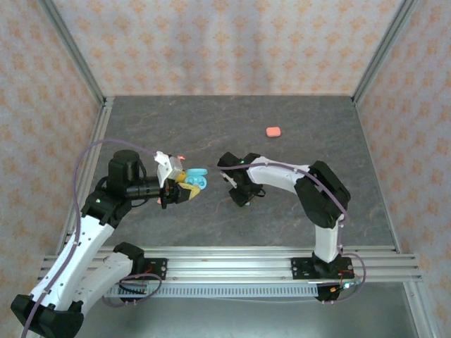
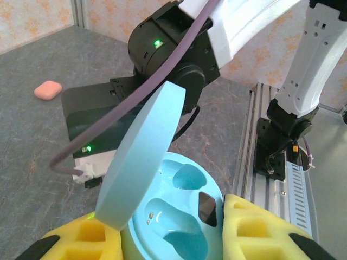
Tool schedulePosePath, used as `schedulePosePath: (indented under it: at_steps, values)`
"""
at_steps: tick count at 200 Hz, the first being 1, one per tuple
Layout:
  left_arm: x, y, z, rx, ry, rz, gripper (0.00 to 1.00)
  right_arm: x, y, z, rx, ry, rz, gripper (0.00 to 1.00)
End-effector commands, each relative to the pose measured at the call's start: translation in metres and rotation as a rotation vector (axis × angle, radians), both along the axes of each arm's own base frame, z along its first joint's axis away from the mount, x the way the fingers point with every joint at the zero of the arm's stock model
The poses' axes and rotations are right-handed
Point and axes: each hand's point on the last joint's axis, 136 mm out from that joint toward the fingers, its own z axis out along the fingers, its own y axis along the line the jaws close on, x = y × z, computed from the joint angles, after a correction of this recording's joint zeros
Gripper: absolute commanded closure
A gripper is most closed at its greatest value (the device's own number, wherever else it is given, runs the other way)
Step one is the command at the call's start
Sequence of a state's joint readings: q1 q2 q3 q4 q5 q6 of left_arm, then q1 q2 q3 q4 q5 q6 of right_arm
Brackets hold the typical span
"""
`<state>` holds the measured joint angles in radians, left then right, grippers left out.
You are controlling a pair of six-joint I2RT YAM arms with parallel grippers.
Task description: Insert wireless bluetooth earbuds into charging case
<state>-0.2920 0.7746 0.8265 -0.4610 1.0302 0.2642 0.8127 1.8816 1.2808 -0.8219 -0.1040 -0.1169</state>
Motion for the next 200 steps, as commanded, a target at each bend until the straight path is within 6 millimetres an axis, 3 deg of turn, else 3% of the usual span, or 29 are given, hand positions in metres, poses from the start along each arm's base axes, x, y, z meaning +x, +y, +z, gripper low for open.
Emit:
schedulePosePath:
  at_steps: [1,24,46,69,89,122,163,200]
  values:
    - [0.002,0.003,0.005,0.010,-0.042,0.015,0.92,0.008,-0.002,0.031,0.038,-0.077,-0.144,0.52]
    - [0.001,0.004,0.005,0.012,-0.045,0.015,0.92,0.002,0.002,0.047,0.138,-0.076,-0.309,0.54]
    - [0.002,0.004,0.005,0.011,-0.048,0.016,0.92,-0.004,0.008,0.056,0.299,-0.070,-0.583,0.57]
    - [0.003,0.003,0.005,0.007,-0.049,0.018,0.92,-0.015,0.012,0.046,0.472,-0.014,-0.883,0.63]
    - [0.003,0.003,0.004,0.007,-0.048,0.016,0.92,-0.023,0.014,0.034,0.590,0.009,-1.040,0.67]
    - [0.003,0.002,0.005,0.002,-0.052,0.011,0.92,-0.027,0.008,0.017,0.617,0.008,-1.121,0.67]
    - [0.003,0.002,0.003,0.007,-0.050,0.010,0.92,-0.027,0.017,-0.001,0.633,0.054,-1.162,0.67]
    - [0.001,0.004,0.000,0.017,-0.048,0.012,0.92,-0.021,0.009,-0.006,0.595,0.019,-1.189,0.68]
